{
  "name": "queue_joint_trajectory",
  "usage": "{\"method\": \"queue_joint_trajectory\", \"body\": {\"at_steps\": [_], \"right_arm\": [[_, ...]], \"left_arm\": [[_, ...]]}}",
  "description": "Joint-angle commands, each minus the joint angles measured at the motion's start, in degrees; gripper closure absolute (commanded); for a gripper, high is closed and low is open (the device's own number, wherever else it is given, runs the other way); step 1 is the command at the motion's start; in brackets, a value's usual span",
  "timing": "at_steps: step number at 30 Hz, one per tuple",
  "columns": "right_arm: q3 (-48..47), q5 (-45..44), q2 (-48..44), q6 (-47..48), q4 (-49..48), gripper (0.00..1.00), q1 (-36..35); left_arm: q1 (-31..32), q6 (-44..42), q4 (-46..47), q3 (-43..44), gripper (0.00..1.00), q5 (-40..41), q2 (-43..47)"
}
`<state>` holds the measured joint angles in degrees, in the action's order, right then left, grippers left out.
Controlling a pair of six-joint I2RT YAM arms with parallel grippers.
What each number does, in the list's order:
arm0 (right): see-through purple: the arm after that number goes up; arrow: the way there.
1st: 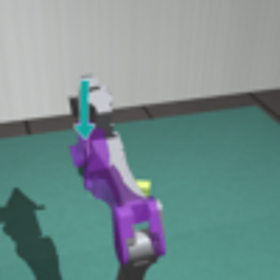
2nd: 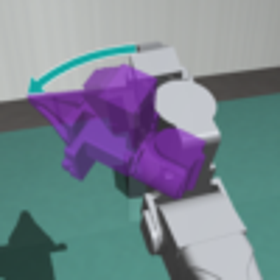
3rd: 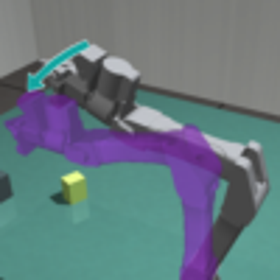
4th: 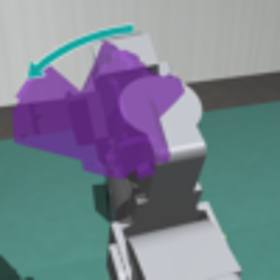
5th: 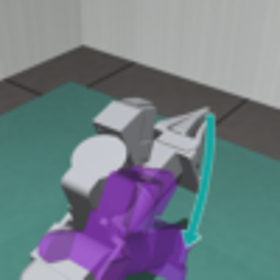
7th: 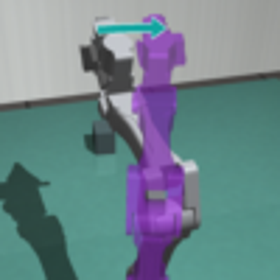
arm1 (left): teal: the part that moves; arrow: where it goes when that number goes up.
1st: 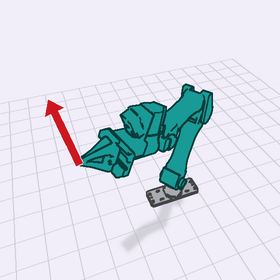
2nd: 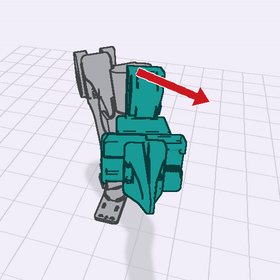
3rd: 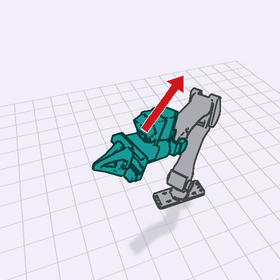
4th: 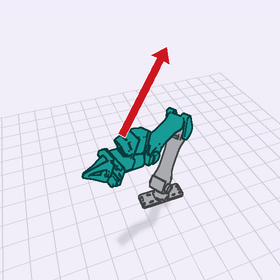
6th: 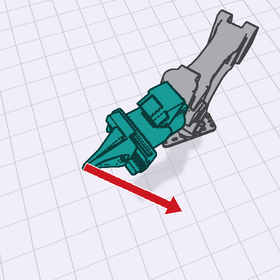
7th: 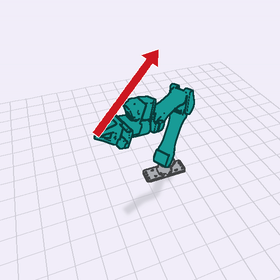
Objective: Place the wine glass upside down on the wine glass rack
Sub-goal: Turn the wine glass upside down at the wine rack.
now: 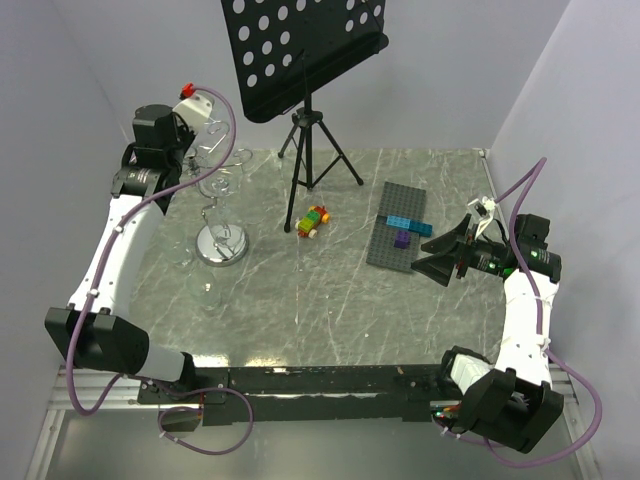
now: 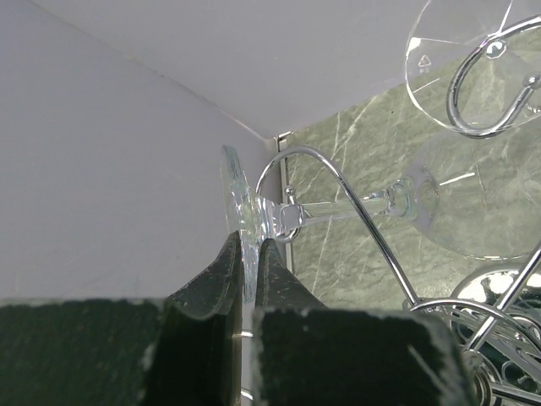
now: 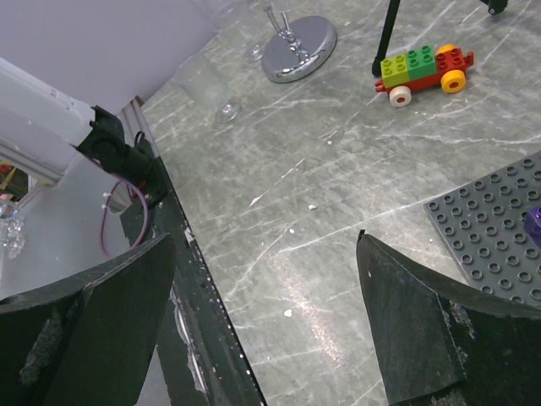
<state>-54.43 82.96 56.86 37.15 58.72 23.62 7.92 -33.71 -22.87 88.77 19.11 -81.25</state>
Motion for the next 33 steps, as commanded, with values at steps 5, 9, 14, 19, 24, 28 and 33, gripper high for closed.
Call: {"method": "queue_joint_trajectory", "body": {"at_steps": [5,9,14,19,24,28,33], "right_arm": [[-2.08,0.98,0.27,1.35,-1.41,0.06,-0.33],[-2.08,0.89,0.44,1.44,-1.24,0.06,-0.33],[-1.82,0.71,0.35,0.91,-1.85,0.07,-0.33],[-1.9,0.71,0.44,1.09,-1.68,0.06,-0.41],[-1.9,0.8,0.27,1.17,-1.59,0.07,-0.33],[-1.99,0.8,0.27,1.17,-1.59,0.07,-0.33],[-1.99,0.8,0.18,1.26,-1.5,0.06,-0.41]], "left_arm": [[-0.63,-0.21,8.02,2.99,0.99,-0.57,1.01],[-0.8,-0.74,8.02,2.9,0.99,-0.22,0.83],[-0.8,-1.18,8.55,2.46,0.99,1.19,1.1],[-0.89,-1.44,8.9,2.11,0.99,1.28,1.45],[-1.16,-0.83,8.64,2.55,0.99,1.01,1.01],[-1.24,-0.74,8.64,2.55,0.99,0.84,0.83],[-1.51,-0.56,8.37,2.98,0.99,0.49,0.66]]}}
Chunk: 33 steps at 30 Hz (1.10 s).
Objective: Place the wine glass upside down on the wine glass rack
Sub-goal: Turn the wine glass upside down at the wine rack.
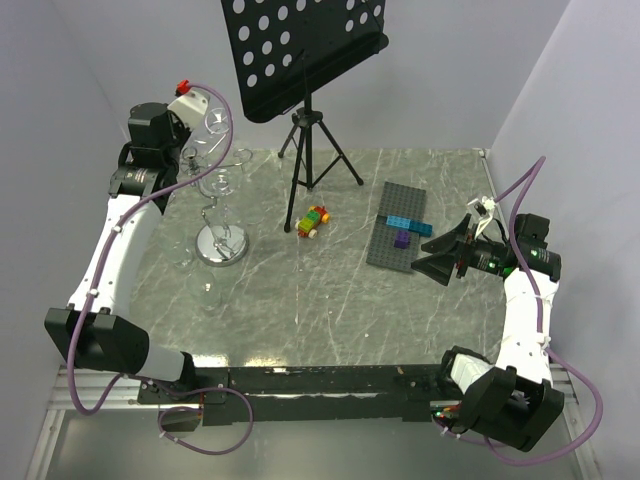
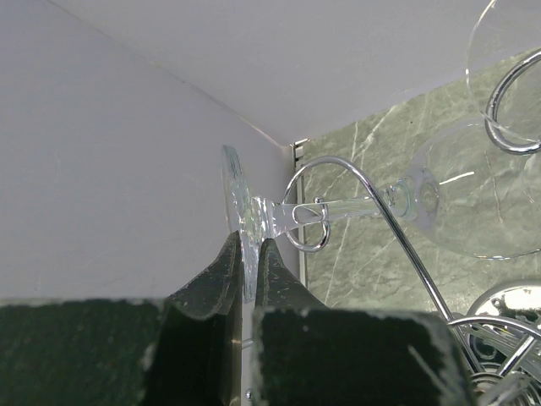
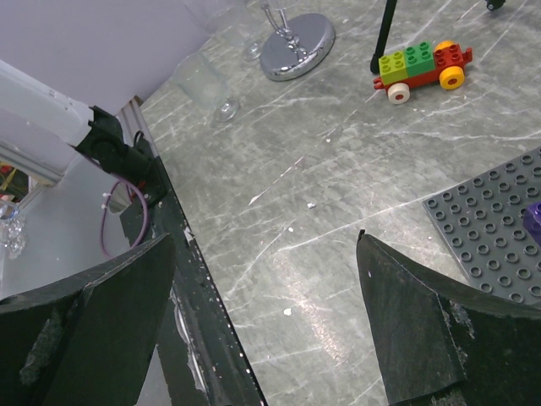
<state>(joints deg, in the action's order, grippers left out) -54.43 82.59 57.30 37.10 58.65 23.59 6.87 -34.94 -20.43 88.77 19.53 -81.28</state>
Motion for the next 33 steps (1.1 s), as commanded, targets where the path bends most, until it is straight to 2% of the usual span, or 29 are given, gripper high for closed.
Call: {"method": "queue_joint_trajectory", "body": {"at_steps": [1,21,33], "right_arm": [[-1.99,1.17,-0.26,1.22,-1.35,0.06,-0.3],[-1.99,1.09,-0.17,1.31,-1.44,0.06,-0.3],[-1.99,1.09,0.18,1.31,-1.44,0.06,-0.3]], "left_arm": [[-0.55,0.57,5.92,3.16,0.99,-0.1,0.68],[-1.07,0.13,4.87,7.73,0.99,-0.02,-3.01],[-1.07,-1.01,5.57,6.59,0.99,1.83,-3.72]]}}
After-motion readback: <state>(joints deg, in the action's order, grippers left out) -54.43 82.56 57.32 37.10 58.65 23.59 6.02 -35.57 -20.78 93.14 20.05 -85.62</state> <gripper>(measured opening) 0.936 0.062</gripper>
